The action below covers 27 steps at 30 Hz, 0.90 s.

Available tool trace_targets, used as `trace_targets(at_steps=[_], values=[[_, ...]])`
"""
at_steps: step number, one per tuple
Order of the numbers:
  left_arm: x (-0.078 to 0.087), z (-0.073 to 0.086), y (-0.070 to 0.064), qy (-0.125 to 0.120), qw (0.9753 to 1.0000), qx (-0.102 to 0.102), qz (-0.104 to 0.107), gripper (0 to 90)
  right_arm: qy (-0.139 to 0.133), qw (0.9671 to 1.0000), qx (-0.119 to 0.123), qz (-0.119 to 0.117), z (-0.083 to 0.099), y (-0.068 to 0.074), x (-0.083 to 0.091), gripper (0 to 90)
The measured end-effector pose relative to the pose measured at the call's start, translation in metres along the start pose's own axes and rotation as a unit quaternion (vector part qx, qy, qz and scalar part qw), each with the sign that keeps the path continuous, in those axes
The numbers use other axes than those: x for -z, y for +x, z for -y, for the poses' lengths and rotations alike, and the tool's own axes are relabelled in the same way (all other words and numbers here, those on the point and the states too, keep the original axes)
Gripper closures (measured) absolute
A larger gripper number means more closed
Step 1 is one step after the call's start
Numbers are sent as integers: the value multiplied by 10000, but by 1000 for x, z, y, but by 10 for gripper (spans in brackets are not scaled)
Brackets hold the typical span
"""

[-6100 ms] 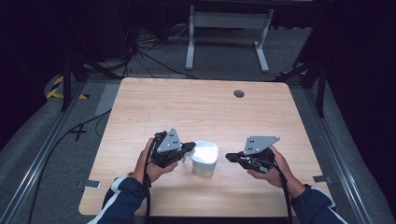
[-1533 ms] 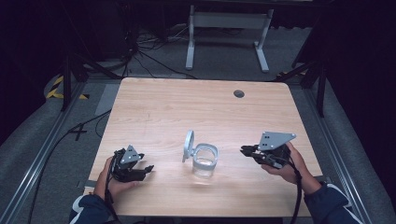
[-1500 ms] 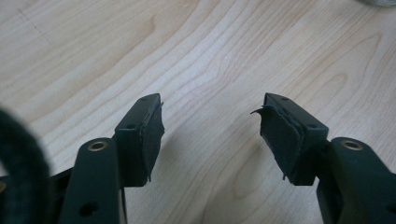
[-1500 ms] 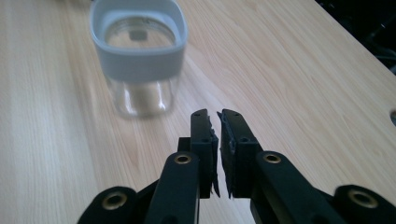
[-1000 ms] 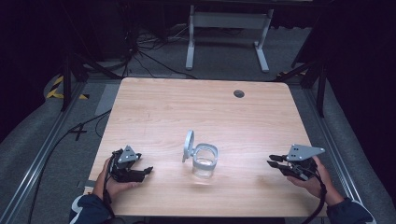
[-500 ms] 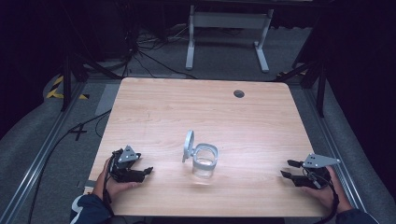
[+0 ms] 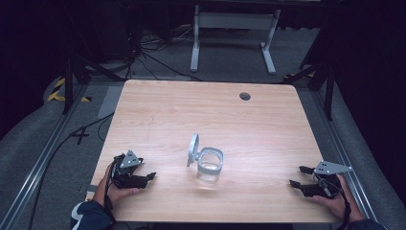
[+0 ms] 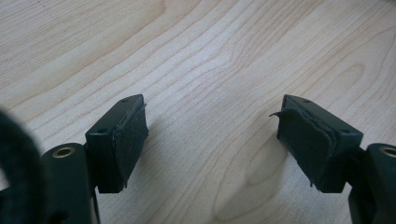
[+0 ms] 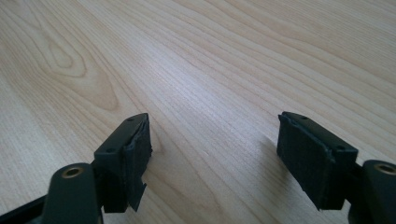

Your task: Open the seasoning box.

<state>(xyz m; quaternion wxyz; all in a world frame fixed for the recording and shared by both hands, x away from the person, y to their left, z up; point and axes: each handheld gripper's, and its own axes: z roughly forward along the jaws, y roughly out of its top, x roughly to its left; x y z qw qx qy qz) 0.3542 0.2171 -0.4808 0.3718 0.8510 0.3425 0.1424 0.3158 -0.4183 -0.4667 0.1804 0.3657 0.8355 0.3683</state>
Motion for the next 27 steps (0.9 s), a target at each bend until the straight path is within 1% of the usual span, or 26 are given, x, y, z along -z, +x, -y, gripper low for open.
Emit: trace_targets(at_steps=[2, 3, 5, 7, 8, 12, 13, 15, 19, 20, 21, 22, 23, 24, 27], values=[[0, 0, 0, -15, 10000, -9, -22, 245, -1, 10000, 0, 1, 0, 0, 0, 261], [0, 0, -1, 0, 10000, 30, -16, 243, 1, 10000, -3, 0, 0, 0, 0, 261], [0, 0, -1, 37, 10000, 21, -7, 243, 0, 10000, -5, 6, 0, 0, 0, 261], [1, 0, -1, 77, 10000, 30, -24, 232, -2, 10000, -10, 9, 0, 0, 0, 261], [0, 0, -2, 25, 10000, 38, -39, 218, 0, 10000, -12, 8, 0, 0, 0, 261], [0, 0, -2, 49, 9999, 72, -72, 189, -3, 10000, -7, 11, 0, 0, 0, 261], [0, 0, -2, 49, 9999, 72, -72, 181, -3, 10000, -7, 11, 0, 0, 0, 261], [0, 0, -1, 93, 9999, 5, -88, 173, -3, 10000, -8, 8, 0, 0, 0, 261], [0, 0, -1, 97, 9999, 41, -127, 158, 0, 10000, -7, 3, 0, 0, 0, 260], [0, 0, -2, 102, 9998, 102, -124, 156, -1, 10000, -5, 1, 0, 0, 0, 260], [0, 0, -2, 103, 9998, 118, -124, 155, -2, 10000, -3, 2, 0, 0, 0, 260], [0, 0, -1, 113, 9998, 74, -135, 155, -1, 10000, -2, 1, 0, 0, 0, 260], [0, 0, -2, 111, 9998, 140, -120, 155, 0, 10000, -6, 0, 0, 0, 0, 260], [0, 0, -2, 108, 9998, 112, -128, 154, -1, 10000, -4, 2, 0, 0, 0, 260], [0, 0, -2, 103, 9998, 125, -131, 153, 0, 10000, -4, 1, 0, 0, 0, 260]])
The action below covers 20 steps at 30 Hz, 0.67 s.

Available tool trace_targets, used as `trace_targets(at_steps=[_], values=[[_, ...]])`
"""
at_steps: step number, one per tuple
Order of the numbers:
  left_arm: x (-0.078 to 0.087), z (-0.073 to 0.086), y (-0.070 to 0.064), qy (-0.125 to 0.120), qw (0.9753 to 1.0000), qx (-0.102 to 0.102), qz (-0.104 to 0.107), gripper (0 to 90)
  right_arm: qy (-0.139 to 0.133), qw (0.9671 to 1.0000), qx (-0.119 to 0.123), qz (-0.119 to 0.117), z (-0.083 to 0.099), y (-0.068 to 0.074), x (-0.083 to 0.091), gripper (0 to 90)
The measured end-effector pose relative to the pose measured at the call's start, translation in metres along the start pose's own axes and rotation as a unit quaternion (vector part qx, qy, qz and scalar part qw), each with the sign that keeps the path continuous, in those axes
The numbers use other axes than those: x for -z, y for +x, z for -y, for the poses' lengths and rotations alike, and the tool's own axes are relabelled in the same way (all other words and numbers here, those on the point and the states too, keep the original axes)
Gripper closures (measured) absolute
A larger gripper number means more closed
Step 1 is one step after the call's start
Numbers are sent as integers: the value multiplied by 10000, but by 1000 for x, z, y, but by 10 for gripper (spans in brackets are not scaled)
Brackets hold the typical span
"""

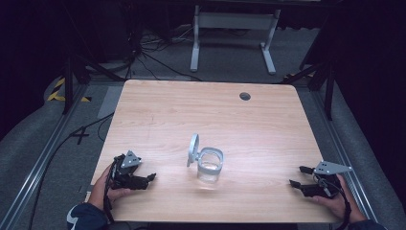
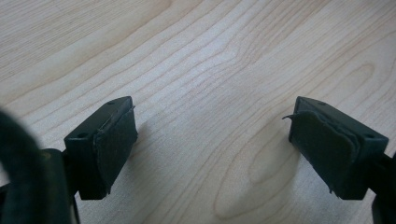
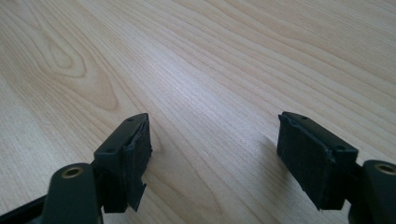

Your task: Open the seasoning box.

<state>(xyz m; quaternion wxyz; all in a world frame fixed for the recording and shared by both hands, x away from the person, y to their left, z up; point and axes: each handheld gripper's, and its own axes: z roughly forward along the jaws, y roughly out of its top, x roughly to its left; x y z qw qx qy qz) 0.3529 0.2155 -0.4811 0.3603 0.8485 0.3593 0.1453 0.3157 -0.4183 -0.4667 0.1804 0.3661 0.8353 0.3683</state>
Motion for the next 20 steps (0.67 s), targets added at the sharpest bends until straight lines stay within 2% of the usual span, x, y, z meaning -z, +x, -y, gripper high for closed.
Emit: trace_targets(at_steps=[20], values=[[1, 0, -2, 36, 9999, 133, -97, 141, 0, 10000, 6, -4, 0, 0, 0, 260]])
